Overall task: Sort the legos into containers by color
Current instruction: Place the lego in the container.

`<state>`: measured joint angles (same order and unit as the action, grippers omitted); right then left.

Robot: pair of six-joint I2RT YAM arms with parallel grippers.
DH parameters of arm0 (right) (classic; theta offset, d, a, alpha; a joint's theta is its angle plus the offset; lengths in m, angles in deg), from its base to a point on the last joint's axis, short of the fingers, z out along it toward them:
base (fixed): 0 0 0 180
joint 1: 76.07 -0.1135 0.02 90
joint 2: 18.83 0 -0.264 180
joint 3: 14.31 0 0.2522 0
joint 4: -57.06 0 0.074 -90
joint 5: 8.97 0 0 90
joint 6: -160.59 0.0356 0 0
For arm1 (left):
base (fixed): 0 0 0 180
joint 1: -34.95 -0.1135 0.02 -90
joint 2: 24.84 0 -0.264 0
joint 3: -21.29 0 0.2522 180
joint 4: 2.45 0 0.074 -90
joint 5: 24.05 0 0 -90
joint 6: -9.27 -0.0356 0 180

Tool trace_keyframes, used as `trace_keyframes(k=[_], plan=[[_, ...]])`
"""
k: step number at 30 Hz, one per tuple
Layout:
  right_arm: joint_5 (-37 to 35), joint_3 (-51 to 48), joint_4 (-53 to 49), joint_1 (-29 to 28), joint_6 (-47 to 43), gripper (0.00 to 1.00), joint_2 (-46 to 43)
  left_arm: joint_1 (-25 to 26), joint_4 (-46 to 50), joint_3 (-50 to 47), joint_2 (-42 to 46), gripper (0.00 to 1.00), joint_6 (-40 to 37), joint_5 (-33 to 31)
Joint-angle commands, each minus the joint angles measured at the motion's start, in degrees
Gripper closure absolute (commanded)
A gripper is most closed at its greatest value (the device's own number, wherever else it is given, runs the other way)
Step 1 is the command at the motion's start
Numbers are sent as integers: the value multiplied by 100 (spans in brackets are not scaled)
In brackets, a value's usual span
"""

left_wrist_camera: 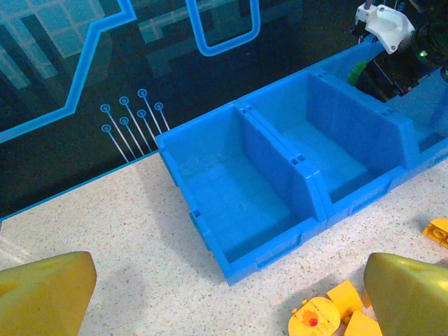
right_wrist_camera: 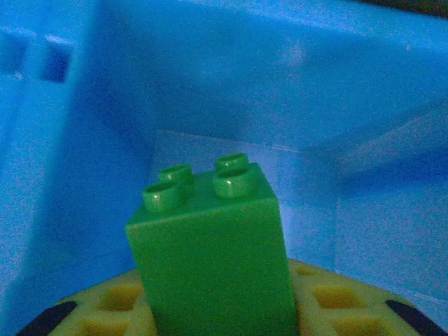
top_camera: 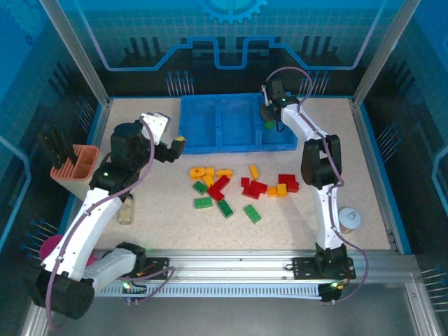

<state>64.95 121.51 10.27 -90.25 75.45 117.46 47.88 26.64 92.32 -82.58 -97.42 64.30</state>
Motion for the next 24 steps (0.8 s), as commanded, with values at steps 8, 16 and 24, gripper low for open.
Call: trace_keyframes(k=[8,16,24], plan=[[131,-7,-245,107,-65,56,-268,43,126,249,94,1,-48,106],[122,-1091,-347,-20,-76,53,-1532,52,137,275,131,1,34,225],[149,-3457,-690,-815,429,46,-3606,52,95,346,139,1,135,229]])
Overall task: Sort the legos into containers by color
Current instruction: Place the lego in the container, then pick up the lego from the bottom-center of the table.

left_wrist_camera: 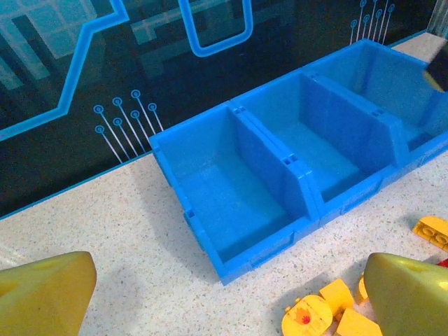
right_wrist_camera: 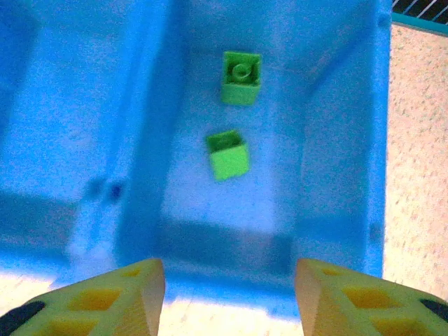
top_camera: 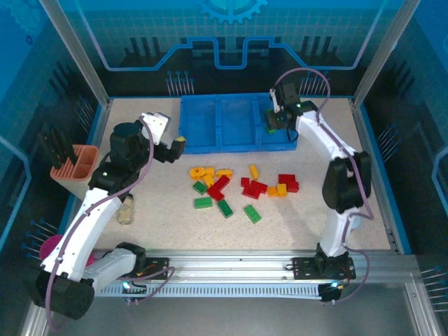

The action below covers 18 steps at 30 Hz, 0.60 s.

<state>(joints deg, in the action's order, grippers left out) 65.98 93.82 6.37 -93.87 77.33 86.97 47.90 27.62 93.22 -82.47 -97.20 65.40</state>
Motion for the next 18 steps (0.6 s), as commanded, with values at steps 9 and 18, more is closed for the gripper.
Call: trace_keyframes(k=[9,18], plan=[[-27,-2806,-417,-2258,913,40,-1966,76,-143,151,132,1,97,154],[11,-3564,-479,-3075,1630,40,-1665,85,-168,125,146,1,122,222]])
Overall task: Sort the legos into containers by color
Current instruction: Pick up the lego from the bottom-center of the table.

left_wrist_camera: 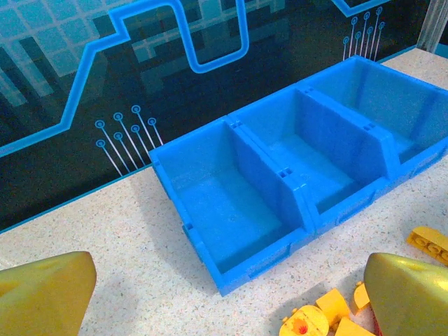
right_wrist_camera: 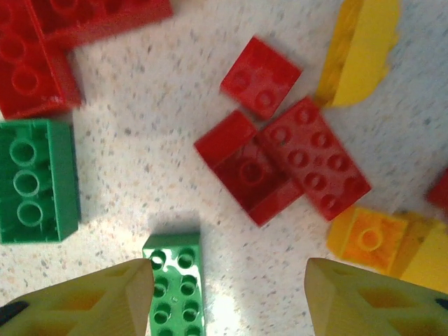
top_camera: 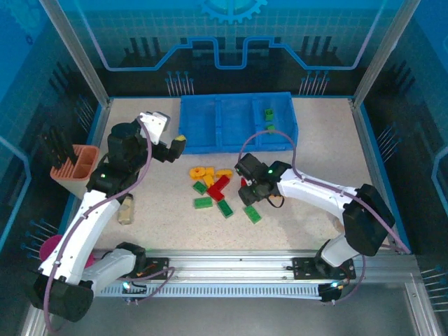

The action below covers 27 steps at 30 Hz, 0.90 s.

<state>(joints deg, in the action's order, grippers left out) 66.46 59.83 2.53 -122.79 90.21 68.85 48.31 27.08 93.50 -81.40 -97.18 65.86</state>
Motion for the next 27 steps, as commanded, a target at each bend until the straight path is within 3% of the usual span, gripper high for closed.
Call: trace_keyframes(k=[1,19,22,25,27], plan=[[-30,-191,-80,-220,383,40,209,44,-109,87,42,1,130,192],[-101,-363,190,-577,823,40,1147,96,157,369,-99,1,189,361],[-40,-469,309,-602,868,46,1237,96,143,359,-160,1,193,353],[-11,-527,302,-608,869,61,1280,97,187,418,-231,1,202,346],[-37,-532,226,-602,847,65,1233,96,198,447,-259,1,202,335]])
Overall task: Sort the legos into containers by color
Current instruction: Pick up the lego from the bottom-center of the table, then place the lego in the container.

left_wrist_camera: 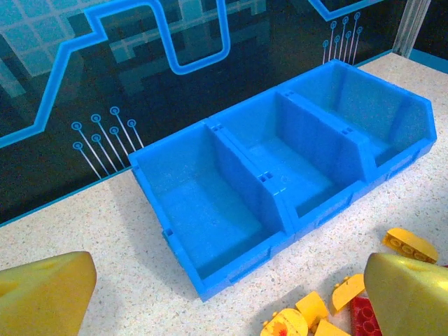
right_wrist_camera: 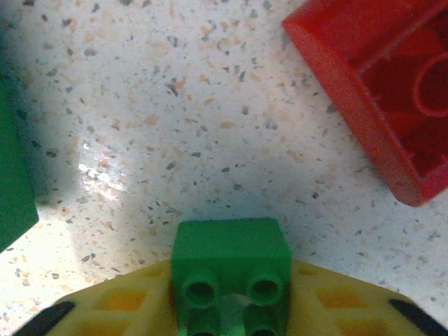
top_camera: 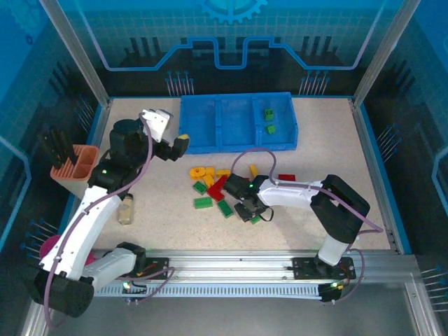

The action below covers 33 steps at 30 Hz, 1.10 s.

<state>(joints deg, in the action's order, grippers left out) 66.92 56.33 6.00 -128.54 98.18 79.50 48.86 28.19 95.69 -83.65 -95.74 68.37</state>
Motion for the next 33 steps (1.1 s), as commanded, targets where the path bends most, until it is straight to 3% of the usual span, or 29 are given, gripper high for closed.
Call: trace_keyframes(k=[1,6,15,20,26,33], plan=[[-106,-170,-186,-27,28,67,115,41,80,233,-43,1,48,77],[-307,16,-612,300,-203,68,-308,41,88,196,-66,0,28,72],[-667,849,-108,2219,-1274,66,-949,41,63,141,26,1,-63,-27],[-1284,1576,1071,2780,-1788,66,-434,46,43,108,43,1,-155,-109],[-1233,2489,1722,3396,-1852,67,717,44,31,132,27,1,-137,-95],[-1174,3125,2124,3713,-1910,66,1614,45,16,69,58,1,-80,-102]])
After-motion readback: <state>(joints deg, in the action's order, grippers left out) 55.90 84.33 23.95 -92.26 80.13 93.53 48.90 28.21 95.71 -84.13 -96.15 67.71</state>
